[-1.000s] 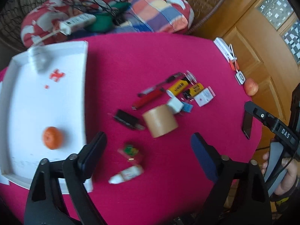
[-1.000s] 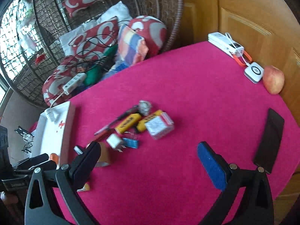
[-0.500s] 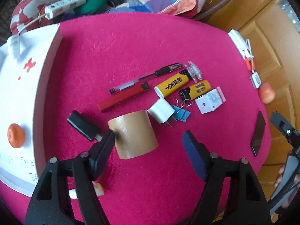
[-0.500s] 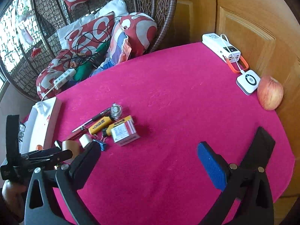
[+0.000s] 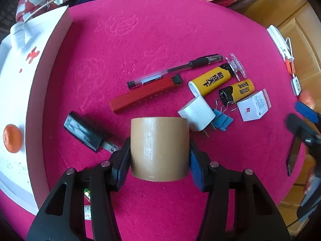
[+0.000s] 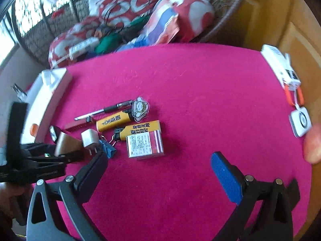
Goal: Organize rigid objects
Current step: 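Grasp the brown tape roll with the left tool while the right tool grasps the white-red box, then lift and carry the tape roll and medicine box with both tools toward the tray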
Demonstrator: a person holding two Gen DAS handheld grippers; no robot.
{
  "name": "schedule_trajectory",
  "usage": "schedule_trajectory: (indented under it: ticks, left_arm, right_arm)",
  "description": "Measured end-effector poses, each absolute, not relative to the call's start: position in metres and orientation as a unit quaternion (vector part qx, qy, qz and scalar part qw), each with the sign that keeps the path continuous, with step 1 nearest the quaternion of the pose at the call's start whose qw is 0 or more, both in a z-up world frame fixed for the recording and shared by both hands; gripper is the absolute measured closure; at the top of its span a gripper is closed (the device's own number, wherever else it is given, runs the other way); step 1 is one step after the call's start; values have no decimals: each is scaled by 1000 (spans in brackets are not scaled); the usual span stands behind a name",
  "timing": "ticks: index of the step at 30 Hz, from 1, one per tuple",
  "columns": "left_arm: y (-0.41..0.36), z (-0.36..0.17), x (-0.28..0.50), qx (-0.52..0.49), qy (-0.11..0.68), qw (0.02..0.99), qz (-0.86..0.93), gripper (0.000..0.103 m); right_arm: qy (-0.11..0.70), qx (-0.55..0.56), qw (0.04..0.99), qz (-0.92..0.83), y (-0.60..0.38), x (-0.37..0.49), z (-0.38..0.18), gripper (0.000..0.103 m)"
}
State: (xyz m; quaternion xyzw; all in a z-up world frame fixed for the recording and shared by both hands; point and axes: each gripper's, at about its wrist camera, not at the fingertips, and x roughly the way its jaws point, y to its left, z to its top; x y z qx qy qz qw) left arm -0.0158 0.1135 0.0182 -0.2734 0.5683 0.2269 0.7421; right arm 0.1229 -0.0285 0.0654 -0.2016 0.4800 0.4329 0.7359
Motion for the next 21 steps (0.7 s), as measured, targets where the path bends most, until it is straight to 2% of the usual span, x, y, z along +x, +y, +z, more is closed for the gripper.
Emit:
schedule_trajectory:
  ticks: [1,3,7,10,16,21]
  left_arm:
    - [114,19,-15,-274,567,743,226,51]
    - [114,18,-16,-277,566,742,226,51]
    - [114,17,-12,-279,566,742,227,51]
    - [111,19,-13,-260,569,748,223,51]
    - [99,30,-16,-251,550,770,204,51]
    - [93,64,-28,-249,506,801,202,51]
  right_arm:
    - [481,-211,730,437,-22,122,60,1]
    - [484,-228,720,442,-11,121,51,14]
    - [492,-267,701,443,6,120,33,29]
    - [511,-275,682,444,11,122,21,53]
    - [512,-254,685,451,-7,127,28,55]
    - [496,-198,715,452,-41,134,65,55]
